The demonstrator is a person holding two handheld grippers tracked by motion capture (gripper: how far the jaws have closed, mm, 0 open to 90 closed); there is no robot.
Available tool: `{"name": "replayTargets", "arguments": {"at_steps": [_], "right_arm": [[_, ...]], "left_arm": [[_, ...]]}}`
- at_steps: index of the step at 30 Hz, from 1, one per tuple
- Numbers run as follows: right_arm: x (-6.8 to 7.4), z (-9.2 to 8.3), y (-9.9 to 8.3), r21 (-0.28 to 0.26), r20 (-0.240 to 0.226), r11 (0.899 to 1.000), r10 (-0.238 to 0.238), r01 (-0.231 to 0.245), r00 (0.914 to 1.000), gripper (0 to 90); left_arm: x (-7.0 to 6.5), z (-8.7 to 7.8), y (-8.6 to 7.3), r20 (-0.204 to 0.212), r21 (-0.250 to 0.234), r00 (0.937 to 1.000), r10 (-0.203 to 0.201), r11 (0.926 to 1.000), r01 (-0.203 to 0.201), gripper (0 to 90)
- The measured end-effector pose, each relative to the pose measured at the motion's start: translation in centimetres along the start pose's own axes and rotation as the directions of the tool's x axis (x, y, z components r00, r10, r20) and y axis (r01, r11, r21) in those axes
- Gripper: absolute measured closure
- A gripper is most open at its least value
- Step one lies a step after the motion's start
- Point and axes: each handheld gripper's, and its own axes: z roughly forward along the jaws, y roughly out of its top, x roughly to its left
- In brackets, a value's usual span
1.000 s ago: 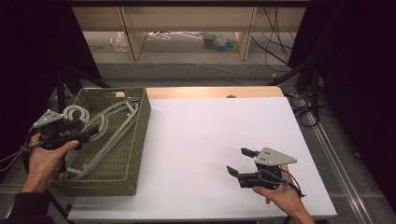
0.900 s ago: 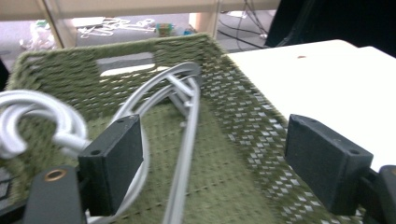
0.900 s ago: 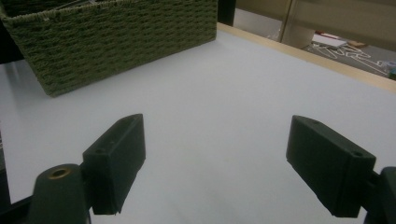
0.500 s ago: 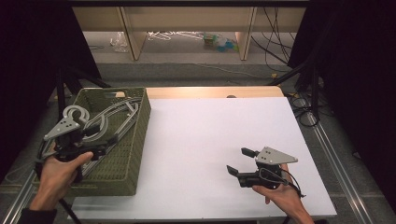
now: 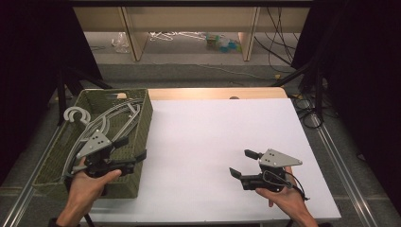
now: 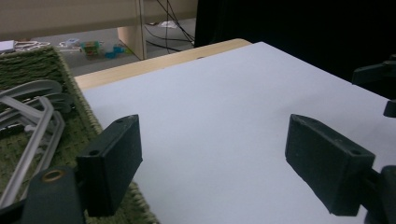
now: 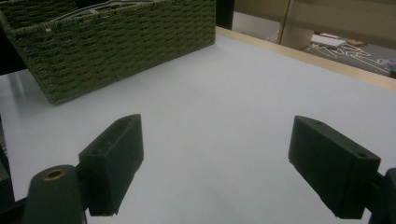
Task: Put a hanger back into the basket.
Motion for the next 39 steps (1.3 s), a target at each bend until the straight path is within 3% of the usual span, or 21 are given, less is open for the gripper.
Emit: {"name": "replayTargets", "arguments": {"at_steps": [5, 9, 10, 12, 14, 15, 17, 20, 21, 25, 27, 30, 31, 34, 39], "right_arm": [[0.1, -0.1, 0.0, -0.006, -0.001, 1.0, 0.002, -0.002, 1.0, 18.6], [0.1, -0.1, 0.0, -0.016, 0.002, 1.0, -0.013, 0.013, 0.9999, 18.4], [0.1, -0.1, 0.0, -0.008, -0.004, 1.0, -0.002, 0.001, 1.0, 18.3], [0.2, -0.2, 0.1, -0.006, -0.001, 1.0, 0.0, 0.0, 1.0, 18.2], [0.2, -0.2, 0.1, -0.024, 0.004, 1.0, -0.01, 0.01, 0.9999, 18.1], [0.3, -0.3, 0.1, -0.015, 0.0, 1.0, -0.002, 0.002, 1.0, 18.1], [0.4, -0.3, 0.0, -0.019, 0.002, 1.0, -0.007, 0.007, 1.0, 18.1], [0.5, -0.5, 0.0, -0.012, -0.008, 1.0, 0.003, -0.003, 1.0, 17.8], [0.5, -0.5, -0.1, -0.023, -0.004, 1.0, -0.015, 0.015, 0.9999, 17.5], [0.7, -0.8, -0.4, -0.017, -0.014, 1.0, -0.003, 0.003, 0.9999, 16.6], [0.8, -0.8, -0.5, -0.017, -0.02, 1.0, -0.002, 0.002, 0.9998, 16.4], [1.0, -1.0, -0.7, -0.029, -0.011, 1.0, -0.01, 0.01, 0.9999, 16.2], [1.0, -1.1, -0.7, -0.021, -0.016, 1.0, -0.01, 0.009, 0.9998, 16.2], [1.2, -1.3, -0.9, -0.015, -0.02, 1.0, -0.003, 0.003, 0.9998, 16.2], [1.7, -1.8, -1.4, -0.009, -0.023, 1.0, 0.001, -0.001, 0.9997, 16.2]], "left_arm": [[-1.3, 0.5, -0.5, 0.017, -0.016, 0.9999, -0.004, 0.9999, 0.005, 18.6], [-2.2, 0.9, -1.0, 0.002, -0.029, 0.999, 0.044, 0.9986, -0.044, 18.5], [-2.4, 1.0, -1.1, 0.01, -0.028, 0.999, 0.044, 0.9986, -0.044, 18.4], [-2.9, 1.1, -1.4, 0.037, -0.034, 0.9993, 0.007, 0.9994, -0.006, 18.3], [-3.2, 1.3, -1.6, 0.048, -0.042, 0.9986, 0.022, 0.9989, -0.02, 18.2], [-3.5, 1.4, -1.8, 0.071, -0.042, 0.9975, -0.002, 0.9991, 0.005, 18.0], [-3.6, 1.5, -2.1, 0.107, -0.067, 0.9943, -0.001, 0.9977, 0.008, 17.2], [-3.9, 1.6, -2.7, 0.101, -0.061, 0.9947, 0.019, 0.998, -0.013, 16.9], [-4.0, 1.6, -3.0, 0.099, -0.067, 0.995, 0.014, 0.9977, -0.008, 16.5], [-4.7, 1.8, -3.9, 0.086, -0.068, 0.9963, 0.006, 0.9977, -0.001, 16.5], [-4.9, 1.9, -4.2, 0.098, -0.068, 0.9936, 0.055, 0.9965, -0.049, 16.4], [-5.5, 2.0, -5.0, 0.104, -0.067, 0.993, 0.056, 0.9965, -0.049, 16.4], [-5.4, 2.0, -5.1, 0.11, -0.061, 0.99, 0.088, 0.9948, -0.082, 16.4], [-5.6, 1.8, -5.6, 0.084, -0.05, 0.9879, 0.13, 0.9907, -0.126, 16.2], [-5.4, 1.3, -6.4, 0.084, -0.063, 0.993, 0.084, 0.9949, -0.079, 16.2]]}}
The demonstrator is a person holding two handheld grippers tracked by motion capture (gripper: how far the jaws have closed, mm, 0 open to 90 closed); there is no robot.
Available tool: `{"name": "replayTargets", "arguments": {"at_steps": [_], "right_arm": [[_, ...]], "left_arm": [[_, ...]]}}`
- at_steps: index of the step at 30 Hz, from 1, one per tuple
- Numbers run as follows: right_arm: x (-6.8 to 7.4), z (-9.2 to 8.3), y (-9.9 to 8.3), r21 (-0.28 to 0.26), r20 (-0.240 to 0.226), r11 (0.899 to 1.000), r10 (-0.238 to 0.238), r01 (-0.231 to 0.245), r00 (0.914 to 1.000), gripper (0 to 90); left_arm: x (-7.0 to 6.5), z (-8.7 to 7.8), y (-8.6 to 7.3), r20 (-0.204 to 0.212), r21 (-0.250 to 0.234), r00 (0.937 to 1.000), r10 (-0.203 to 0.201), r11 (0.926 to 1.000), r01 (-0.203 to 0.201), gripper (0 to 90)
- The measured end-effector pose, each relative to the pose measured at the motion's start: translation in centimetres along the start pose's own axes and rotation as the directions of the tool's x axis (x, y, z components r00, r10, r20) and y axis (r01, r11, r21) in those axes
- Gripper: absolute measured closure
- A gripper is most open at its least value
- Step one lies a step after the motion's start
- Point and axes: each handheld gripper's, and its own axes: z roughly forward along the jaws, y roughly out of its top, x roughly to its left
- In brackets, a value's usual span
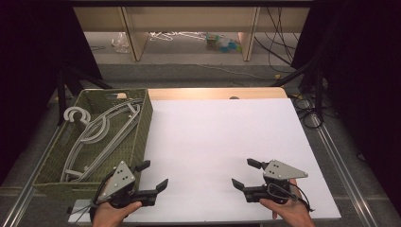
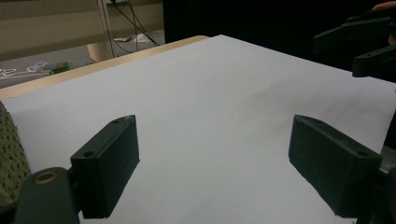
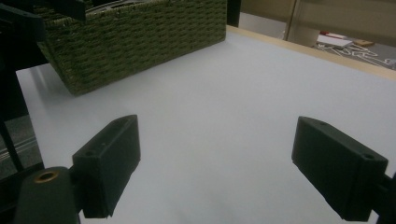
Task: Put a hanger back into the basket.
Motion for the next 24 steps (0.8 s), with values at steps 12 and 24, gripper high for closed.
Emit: {"name": "replayTargets", "arguments": {"at_steps": [12, 24], "right_arm": [[0.7, -1.3, -1.0, 0.017, 0.024, 1.0, 0.006, -0.007, 0.9997, 16.2], [0.6, -1.3, -0.9, 0.011, 0.016, 1.0, 0.013, -0.013, 0.9998, 16.1]], "left_arm": [[0.0, -0.6, -0.4, -0.001, -0.007, 1.0, 0.001, 1.0, -0.001, 16.3], [-0.1, -0.4, -0.4, 0.004, -0.008, 1.0, 0.001, 1.0, -0.001, 16.4]]}}
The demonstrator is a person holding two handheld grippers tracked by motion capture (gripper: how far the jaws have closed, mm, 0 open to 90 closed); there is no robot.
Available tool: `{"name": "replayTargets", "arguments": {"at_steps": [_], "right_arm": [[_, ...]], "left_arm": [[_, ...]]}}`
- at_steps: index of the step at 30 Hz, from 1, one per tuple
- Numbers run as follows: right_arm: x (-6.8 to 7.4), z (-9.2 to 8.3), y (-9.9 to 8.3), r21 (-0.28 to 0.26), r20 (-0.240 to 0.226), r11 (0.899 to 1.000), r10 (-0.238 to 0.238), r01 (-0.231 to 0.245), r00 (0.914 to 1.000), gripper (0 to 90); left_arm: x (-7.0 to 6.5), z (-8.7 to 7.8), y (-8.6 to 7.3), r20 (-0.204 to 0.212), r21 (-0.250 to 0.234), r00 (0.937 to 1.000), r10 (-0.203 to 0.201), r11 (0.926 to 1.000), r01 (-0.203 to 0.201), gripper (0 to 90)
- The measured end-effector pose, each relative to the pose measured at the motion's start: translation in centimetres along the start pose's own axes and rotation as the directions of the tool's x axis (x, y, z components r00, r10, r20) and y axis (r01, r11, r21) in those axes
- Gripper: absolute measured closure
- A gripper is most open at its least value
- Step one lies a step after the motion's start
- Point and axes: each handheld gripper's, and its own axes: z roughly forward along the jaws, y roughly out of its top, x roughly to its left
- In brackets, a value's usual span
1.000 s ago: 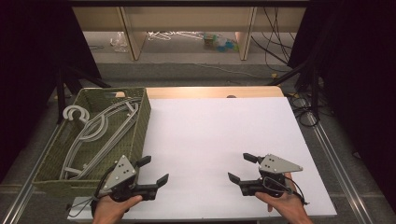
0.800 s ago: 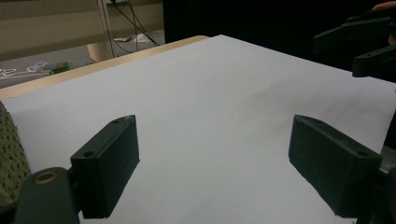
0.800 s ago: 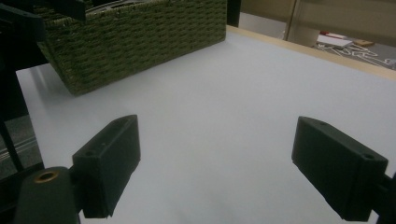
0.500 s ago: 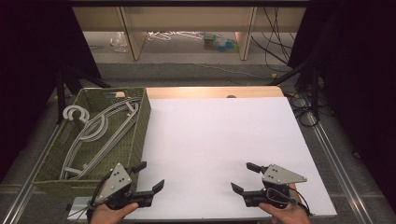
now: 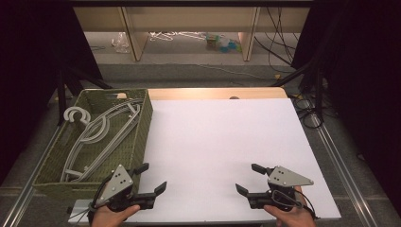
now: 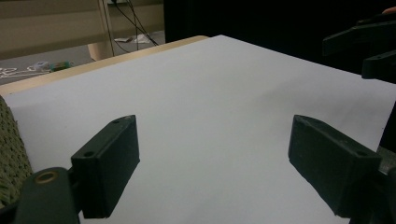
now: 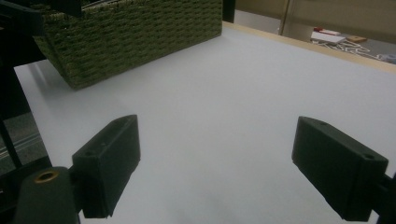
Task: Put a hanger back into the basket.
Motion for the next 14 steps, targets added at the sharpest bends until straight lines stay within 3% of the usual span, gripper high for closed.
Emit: {"name": "replayTargets", "arguments": {"at_steps": [14], "right_arm": [[-0.03, 0.12, -0.04, -0.003, 0.005, 1.0, -0.001, 0.001, 1.0, 16.1]], "left_arm": [[-0.09, -0.03, 0.03, 0.001, -0.007, 0.9998, -0.019, 0.9998, 0.019, 16.4]]}}
